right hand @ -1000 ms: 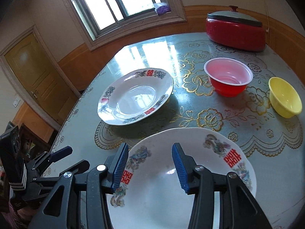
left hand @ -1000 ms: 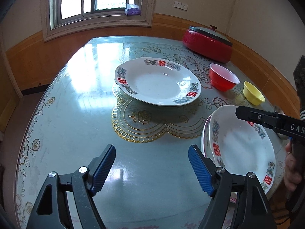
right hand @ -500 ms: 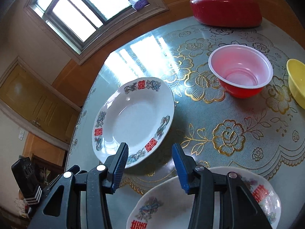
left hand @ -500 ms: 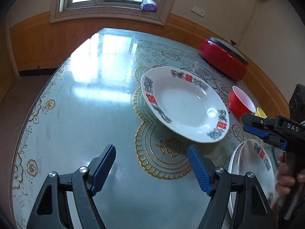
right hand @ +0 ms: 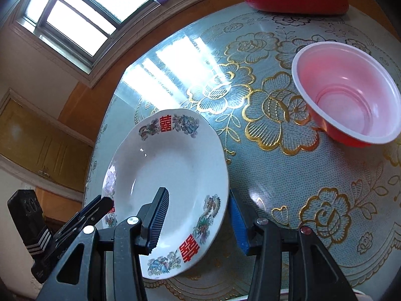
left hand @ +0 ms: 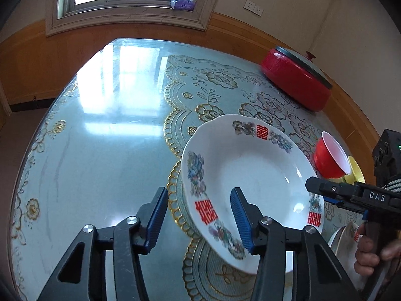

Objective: Organize plates and bowls

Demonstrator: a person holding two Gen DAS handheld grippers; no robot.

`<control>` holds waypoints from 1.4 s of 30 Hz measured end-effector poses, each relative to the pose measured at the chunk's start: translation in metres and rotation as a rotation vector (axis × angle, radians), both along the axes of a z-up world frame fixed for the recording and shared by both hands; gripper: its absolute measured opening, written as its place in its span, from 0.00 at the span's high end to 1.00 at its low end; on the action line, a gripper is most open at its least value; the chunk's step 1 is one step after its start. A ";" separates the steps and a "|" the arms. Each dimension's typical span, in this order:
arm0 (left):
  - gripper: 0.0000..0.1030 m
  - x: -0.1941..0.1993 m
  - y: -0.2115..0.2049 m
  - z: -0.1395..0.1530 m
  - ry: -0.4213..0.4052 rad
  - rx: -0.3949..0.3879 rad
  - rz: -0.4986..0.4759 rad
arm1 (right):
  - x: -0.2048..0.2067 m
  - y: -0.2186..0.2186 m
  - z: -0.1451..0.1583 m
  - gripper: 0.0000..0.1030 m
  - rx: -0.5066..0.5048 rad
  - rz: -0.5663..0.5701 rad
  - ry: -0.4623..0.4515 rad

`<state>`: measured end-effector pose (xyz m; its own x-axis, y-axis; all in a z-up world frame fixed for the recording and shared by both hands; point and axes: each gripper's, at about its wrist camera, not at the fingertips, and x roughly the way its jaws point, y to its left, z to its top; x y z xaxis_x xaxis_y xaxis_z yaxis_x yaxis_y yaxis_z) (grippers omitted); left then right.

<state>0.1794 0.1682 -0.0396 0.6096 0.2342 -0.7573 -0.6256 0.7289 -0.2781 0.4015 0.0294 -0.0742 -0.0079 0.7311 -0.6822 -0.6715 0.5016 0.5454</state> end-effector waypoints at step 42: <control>0.73 -0.008 -0.050 0.022 -0.103 0.138 -0.143 | -0.027 -0.035 0.014 0.72 -0.027 0.073 -0.213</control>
